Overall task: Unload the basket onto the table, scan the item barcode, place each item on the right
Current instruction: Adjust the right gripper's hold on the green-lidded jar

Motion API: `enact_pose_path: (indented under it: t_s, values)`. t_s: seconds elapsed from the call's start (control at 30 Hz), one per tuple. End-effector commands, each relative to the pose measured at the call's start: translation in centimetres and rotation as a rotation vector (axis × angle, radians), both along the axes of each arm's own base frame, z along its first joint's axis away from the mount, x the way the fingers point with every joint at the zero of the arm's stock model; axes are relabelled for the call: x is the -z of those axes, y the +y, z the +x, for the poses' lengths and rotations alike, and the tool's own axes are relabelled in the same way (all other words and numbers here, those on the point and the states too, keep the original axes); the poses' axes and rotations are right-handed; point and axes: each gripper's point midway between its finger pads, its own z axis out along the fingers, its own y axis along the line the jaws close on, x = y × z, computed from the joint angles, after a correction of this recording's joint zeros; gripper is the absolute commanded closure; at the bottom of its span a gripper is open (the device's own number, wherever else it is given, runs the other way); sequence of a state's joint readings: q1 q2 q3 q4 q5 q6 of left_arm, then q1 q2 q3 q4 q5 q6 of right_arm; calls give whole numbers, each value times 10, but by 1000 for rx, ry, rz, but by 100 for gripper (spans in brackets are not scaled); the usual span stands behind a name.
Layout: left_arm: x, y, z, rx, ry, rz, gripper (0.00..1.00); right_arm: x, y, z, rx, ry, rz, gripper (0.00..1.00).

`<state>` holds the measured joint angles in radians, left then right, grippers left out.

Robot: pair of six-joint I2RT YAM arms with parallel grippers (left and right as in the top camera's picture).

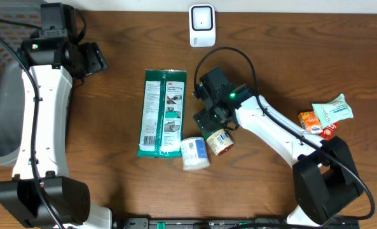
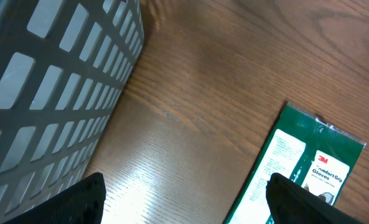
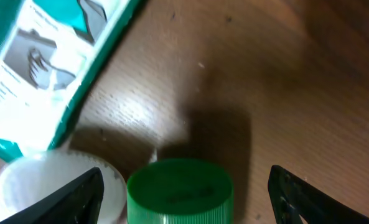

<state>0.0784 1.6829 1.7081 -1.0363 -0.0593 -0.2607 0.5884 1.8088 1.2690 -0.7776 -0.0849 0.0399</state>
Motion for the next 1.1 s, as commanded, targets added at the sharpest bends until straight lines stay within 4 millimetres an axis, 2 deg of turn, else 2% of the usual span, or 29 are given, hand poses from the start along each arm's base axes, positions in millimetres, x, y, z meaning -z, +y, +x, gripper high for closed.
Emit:
enact_pose_path:
  t_s: [0.0,0.1,0.23,0.43,0.67,0.83,0.87,0.93,0.97,1.0,1.07]
  values:
    - [-7,5,-2,-8,-15,19,18,3,-4,-5,-41,17,-38,18]
    - [-7,5,-2,-8,-15,18,18,6,-10,-14,-69,49,-66,16]
    - [-7,5,-2,-8,-15,18,18,7,-11,-16,-74,55,-71,14]
    - [-7,5,-2,-8,-15,19,18,11,-18,-21,-132,59,-109,18]
    - [-7,5,-2,-9,-15,18,18,16,-48,-8,-66,5,-243,22]
    - [-7,5,-2,-8,-16,19,18,16,-43,-9,-62,21,-200,25]
    - [-7,5,-2,-9,-16,18,18,17,-38,-12,-48,37,-173,27]
    - [-7,5,-2,-8,-16,19,18,17,-35,-16,50,70,-136,39]
    - [-7,5,-2,-8,-16,19,18,19,-38,-17,118,81,-142,37]
    - [-7,5,-2,-8,-15,18,18,20,-45,-16,188,79,-165,30]
    - [-7,5,-2,-8,-16,19,18,20,-53,-12,284,63,-187,28]
